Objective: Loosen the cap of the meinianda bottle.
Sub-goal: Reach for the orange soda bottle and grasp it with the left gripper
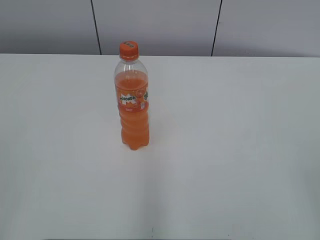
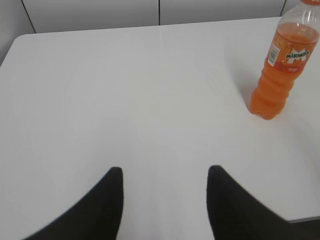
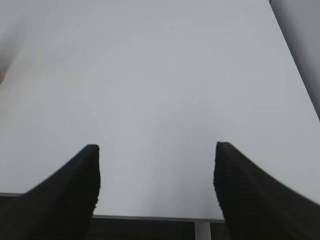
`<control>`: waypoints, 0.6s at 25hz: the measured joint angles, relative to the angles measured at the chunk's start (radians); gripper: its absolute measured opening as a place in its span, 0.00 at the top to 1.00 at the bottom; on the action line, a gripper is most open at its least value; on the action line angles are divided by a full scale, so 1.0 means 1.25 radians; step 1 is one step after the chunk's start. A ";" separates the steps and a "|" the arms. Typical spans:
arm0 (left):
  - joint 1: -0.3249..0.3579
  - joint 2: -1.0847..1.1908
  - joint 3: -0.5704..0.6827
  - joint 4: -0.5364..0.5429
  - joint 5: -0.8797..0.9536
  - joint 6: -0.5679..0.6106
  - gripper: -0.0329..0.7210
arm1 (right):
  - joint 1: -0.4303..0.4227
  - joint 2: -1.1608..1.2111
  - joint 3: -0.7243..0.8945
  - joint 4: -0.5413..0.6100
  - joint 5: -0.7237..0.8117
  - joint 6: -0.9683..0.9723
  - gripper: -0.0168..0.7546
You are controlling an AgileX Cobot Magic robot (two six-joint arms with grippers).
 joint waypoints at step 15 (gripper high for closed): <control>0.000 0.016 -0.012 0.001 -0.193 0.001 0.50 | 0.000 0.000 0.000 0.000 -0.001 0.000 0.29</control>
